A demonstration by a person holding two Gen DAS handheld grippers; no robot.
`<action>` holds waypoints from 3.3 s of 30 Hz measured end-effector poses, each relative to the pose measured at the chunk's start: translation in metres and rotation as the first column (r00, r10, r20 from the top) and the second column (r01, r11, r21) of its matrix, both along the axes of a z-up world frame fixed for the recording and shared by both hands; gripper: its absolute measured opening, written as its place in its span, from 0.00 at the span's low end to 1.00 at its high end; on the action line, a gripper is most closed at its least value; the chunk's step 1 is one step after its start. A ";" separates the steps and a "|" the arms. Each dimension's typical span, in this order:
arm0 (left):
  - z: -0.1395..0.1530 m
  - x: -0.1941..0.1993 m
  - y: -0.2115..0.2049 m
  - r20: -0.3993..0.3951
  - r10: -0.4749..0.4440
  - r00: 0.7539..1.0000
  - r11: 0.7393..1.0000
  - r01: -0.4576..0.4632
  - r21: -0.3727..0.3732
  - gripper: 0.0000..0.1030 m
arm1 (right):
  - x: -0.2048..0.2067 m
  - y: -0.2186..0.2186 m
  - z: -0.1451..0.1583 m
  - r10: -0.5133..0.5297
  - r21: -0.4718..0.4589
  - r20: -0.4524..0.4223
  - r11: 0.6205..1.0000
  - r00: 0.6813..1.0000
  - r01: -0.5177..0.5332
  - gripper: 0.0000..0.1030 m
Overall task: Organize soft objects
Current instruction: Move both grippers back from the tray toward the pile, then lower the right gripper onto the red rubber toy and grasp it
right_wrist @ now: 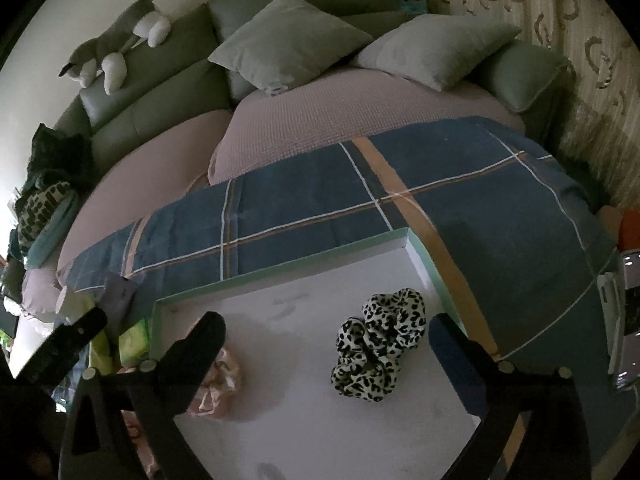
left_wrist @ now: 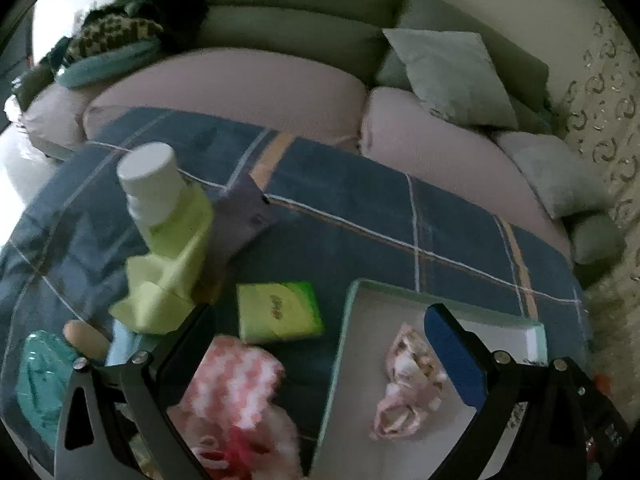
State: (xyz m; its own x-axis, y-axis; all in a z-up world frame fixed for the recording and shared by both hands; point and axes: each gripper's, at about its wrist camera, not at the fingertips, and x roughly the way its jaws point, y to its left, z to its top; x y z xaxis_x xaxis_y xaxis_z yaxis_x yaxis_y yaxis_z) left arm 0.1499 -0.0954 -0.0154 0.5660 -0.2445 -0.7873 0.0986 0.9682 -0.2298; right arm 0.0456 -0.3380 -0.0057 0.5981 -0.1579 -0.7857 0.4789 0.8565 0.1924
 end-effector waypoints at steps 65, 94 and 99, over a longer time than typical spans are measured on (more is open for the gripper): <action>0.000 0.004 0.146 -0.183 0.094 0.979 0.993 -0.078 0.092 1.00 | 0.033 0.234 -0.055 0.641 0.140 -0.143 0.767 0.754 -0.626 0.68; -0.007 0.008 0.146 -0.191 0.123 0.974 0.989 -0.104 0.109 1.00 | 0.024 0.198 -0.025 0.600 0.131 -0.028 0.795 0.799 -0.592 0.49; -0.009 0.015 0.141 -0.202 0.102 0.974 0.992 -0.086 0.090 1.00 | 0.027 0.184 -0.021 0.558 0.131 -0.010 0.823 0.830 -0.552 0.49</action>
State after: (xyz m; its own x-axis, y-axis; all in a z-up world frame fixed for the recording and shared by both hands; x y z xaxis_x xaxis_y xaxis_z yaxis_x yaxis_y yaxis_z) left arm 0.1652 0.0458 -0.0239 0.4073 -0.1293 -0.9041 -0.0349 0.9870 -0.1569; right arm 0.0726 -0.1539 -0.0270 0.5199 0.2847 -0.8054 -0.0601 0.9527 0.2979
